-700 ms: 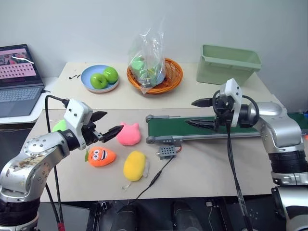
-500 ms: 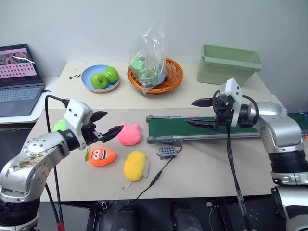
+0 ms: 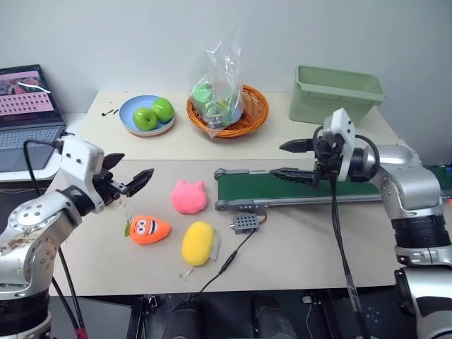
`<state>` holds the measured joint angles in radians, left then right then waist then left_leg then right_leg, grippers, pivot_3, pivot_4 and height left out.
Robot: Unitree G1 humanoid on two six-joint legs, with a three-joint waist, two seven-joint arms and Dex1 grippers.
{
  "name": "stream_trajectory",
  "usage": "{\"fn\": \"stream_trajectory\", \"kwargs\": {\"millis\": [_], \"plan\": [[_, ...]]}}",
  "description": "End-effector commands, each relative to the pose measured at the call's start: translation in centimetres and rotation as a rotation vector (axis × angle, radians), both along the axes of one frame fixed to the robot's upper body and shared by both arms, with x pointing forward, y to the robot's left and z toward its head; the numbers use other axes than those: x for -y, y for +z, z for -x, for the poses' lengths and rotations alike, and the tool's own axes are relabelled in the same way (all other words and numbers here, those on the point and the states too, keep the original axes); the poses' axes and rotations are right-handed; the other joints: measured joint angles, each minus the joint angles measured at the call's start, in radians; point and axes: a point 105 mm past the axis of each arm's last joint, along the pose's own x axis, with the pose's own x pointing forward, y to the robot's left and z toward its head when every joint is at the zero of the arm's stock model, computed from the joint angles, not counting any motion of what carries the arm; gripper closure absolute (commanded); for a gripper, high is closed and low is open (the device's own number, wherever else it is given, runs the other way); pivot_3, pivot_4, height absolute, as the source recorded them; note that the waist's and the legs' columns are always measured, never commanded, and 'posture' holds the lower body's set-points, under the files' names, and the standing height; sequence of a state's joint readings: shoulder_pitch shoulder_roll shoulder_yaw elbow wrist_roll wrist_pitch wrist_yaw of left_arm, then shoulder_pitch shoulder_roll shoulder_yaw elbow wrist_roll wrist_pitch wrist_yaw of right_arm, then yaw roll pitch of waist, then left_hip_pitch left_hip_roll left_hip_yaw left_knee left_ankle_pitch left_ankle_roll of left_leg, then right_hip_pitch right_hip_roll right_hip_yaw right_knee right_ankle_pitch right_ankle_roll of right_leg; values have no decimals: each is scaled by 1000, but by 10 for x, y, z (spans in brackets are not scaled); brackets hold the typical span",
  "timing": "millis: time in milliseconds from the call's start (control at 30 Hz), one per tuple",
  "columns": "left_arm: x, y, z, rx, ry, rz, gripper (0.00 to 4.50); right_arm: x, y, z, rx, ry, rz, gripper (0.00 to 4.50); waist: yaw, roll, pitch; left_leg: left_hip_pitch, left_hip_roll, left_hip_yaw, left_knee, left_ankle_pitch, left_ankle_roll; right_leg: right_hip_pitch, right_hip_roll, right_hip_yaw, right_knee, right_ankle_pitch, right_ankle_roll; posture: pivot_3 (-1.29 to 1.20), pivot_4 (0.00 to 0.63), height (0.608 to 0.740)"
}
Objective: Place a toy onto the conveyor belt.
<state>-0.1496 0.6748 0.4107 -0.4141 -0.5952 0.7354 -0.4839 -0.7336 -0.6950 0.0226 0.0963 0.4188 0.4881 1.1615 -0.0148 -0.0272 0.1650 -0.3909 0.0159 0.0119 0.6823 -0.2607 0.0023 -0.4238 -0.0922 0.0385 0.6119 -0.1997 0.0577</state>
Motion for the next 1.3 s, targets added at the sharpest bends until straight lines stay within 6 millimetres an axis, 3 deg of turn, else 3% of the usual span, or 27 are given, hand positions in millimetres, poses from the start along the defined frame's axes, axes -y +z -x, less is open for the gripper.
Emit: {"fn": "stream_trajectory", "kwargs": {"millis": [33,200,333,533,700,900,1300], "plan": [[-21,9,3,53,104,68,116,-3,25,6,48,59,-74,0,0,0,0,0,0,0,0,0,0,0,0,0,0,0,0,0,150,740],[-46,-3,10,-2,210,211,116,-6,21,9,26,114,-54,0,0,0,0,0,0,0,0,0,0,0,0,0,0,0,0,0,150,740],[-92,-18,20,-46,393,509,116,-11,18,4,28,125,-34,0,-4,0,0,1,0,0,0,0,0,0,0,0,1,0,0,0,150,740],[-126,-41,35,-65,561,874,116,-13,17,1,33,129,-20,0,-2,0,0,1,0,0,0,0,0,0,-1,0,1,0,0,0,150,740],[-132,-74,34,-145,643,1155,116,-12,20,-2,46,122,-7,0,3,-1,0,1,0,-2,0,0,-1,1,-1,0,1,0,0,0,150,740],[-132,-114,32,-237,700,1245,116,-10,22,-3,55,109,0,0,1,-2,0,1,-1,-1,-1,0,-1,0,-1,-1,1,0,-1,0,150,740],[-142,-123,-19,-218,674,1333,116,0,26,-2,62,67,20,0,3,-2,0,1,-1,-1,-1,1,-2,1,-1,-2,0,1,-1,0,150,740]]}}
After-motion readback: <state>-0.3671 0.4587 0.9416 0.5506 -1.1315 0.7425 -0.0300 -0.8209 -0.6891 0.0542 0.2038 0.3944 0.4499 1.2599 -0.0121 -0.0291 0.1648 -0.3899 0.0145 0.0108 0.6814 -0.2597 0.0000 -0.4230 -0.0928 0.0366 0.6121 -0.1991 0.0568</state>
